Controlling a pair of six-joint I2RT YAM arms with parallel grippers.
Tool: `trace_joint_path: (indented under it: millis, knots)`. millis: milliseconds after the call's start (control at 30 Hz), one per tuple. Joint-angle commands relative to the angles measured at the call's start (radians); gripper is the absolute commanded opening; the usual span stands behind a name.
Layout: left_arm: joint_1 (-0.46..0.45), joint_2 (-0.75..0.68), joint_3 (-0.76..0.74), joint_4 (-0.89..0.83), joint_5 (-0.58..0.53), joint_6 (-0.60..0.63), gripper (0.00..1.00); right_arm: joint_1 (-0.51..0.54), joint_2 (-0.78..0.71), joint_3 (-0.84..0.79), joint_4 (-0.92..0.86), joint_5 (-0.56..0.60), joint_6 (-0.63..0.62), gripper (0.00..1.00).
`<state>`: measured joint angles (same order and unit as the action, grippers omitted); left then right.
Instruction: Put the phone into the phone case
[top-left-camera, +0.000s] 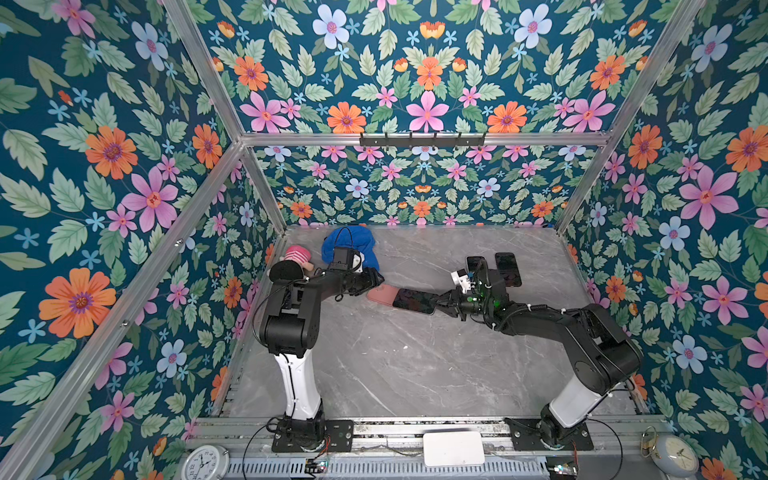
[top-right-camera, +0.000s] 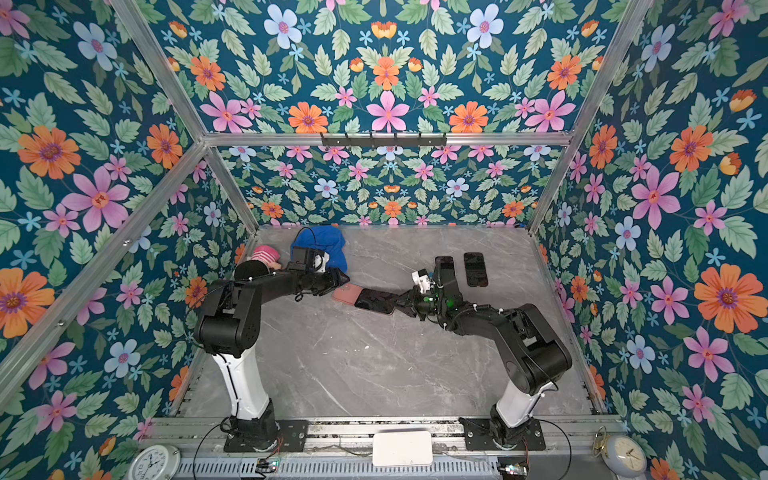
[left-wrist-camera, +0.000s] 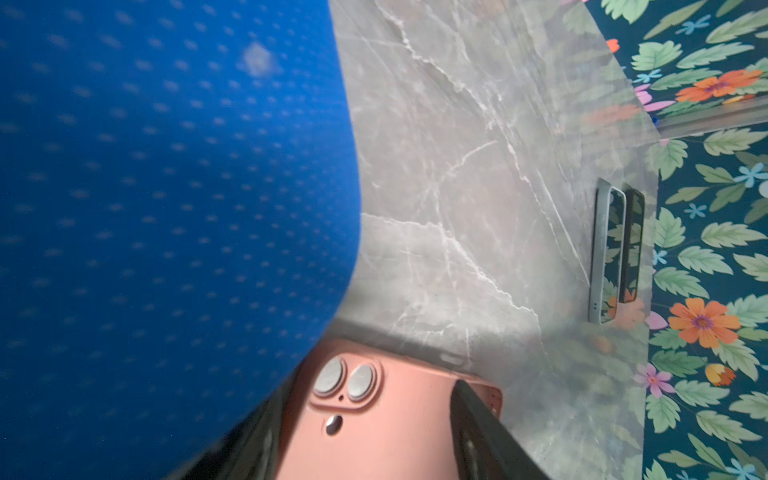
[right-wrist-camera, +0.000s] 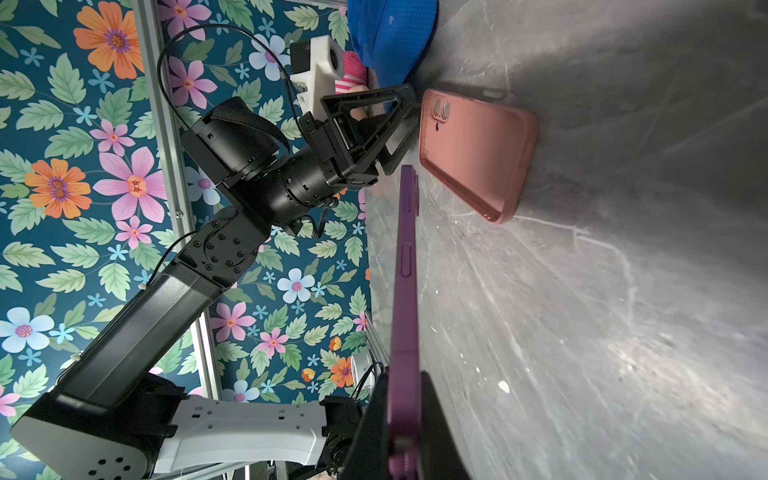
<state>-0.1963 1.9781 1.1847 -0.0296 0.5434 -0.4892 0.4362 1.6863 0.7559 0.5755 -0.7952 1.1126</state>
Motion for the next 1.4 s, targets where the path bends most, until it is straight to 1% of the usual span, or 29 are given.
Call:
trace_joint_path:
  millis: [0,200,233,333,500,600,667,767,1167,1367]
  knots:
    - [-0.014,0.007,0.003,-0.001,0.025,0.006,0.64,-0.004,-0.016,-0.004,0.022,-0.028,-0.024,0.0]
    - [-0.054,0.021,0.019,0.009,0.041,0.0,0.63,-0.008,-0.019,-0.026,0.008,-0.022,-0.031,0.0]
    - [-0.062,0.023,0.022,0.015,0.047,-0.003,0.63,-0.01,-0.052,-0.029,0.003,-0.021,-0.035,0.0]
    - [-0.086,0.03,0.032,0.02,0.061,-0.014,0.62,-0.022,-0.064,-0.045,-0.005,-0.022,-0.04,0.0]
    - [-0.117,0.016,0.01,0.048,0.081,-0.045,0.61,-0.036,-0.064,-0.07,0.008,-0.016,-0.034,0.0]
    - [-0.129,0.004,-0.006,0.065,0.091,-0.064,0.61,-0.042,-0.037,-0.074,0.058,-0.03,-0.005,0.0]
    - [-0.129,-0.008,-0.016,0.075,0.099,-0.074,0.61,-0.045,0.013,-0.076,0.109,-0.043,0.022,0.0]
    - [-0.128,-0.025,-0.026,0.073,0.099,-0.071,0.61,-0.05,0.048,-0.071,0.143,-0.051,0.038,0.0]
    - [-0.12,-0.007,-0.032,0.082,0.128,-0.074,0.61,-0.06,0.136,0.004,0.131,-0.076,0.024,0.0]
    - [-0.113,-0.03,-0.039,0.084,0.129,-0.078,0.61,-0.067,0.178,0.034,0.14,-0.084,0.022,0.0]
